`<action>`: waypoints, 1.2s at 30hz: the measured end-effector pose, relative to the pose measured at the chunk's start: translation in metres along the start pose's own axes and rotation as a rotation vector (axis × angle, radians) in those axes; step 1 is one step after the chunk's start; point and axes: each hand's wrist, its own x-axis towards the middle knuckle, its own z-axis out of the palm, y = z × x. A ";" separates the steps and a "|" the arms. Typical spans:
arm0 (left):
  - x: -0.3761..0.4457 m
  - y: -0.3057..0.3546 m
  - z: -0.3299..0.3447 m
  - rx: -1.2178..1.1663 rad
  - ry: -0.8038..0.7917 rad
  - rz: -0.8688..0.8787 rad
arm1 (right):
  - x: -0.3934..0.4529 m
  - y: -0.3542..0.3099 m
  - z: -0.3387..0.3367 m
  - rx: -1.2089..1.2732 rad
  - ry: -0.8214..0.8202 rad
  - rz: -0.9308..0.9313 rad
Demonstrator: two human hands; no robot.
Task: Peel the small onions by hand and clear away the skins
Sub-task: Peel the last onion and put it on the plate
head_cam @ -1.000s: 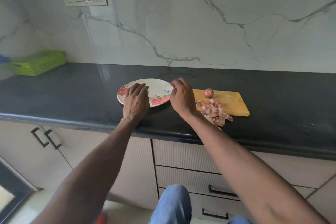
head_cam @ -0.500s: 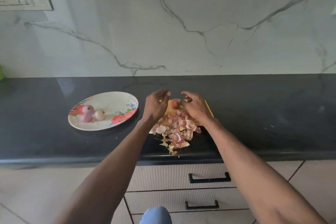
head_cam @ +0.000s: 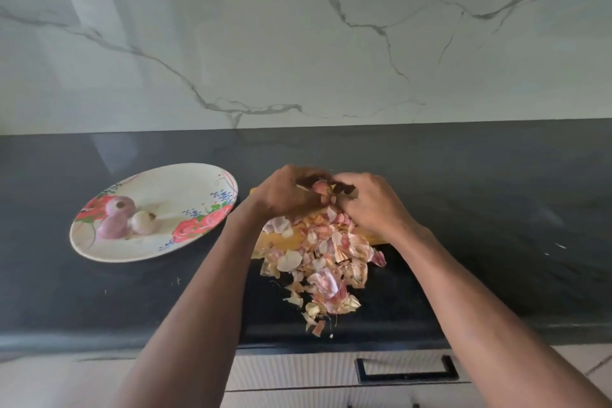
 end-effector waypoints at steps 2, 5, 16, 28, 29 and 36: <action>-0.002 -0.002 0.001 0.030 -0.012 0.002 | -0.002 -0.003 0.001 0.016 0.009 -0.001; -0.002 -0.008 0.005 -0.032 0.093 0.042 | -0.005 -0.007 -0.003 0.103 0.028 0.018; -0.006 -0.010 0.003 -0.783 0.063 0.047 | -0.008 -0.019 -0.008 0.527 0.038 0.065; 0.006 -0.008 0.013 -0.703 0.200 0.154 | 0.001 -0.018 0.000 0.659 0.179 0.099; 0.007 -0.007 0.014 -0.668 0.213 0.175 | 0.001 -0.018 -0.001 0.663 0.183 0.091; 0.010 -0.002 0.029 -0.249 0.448 0.211 | -0.001 -0.018 0.002 0.649 0.170 0.059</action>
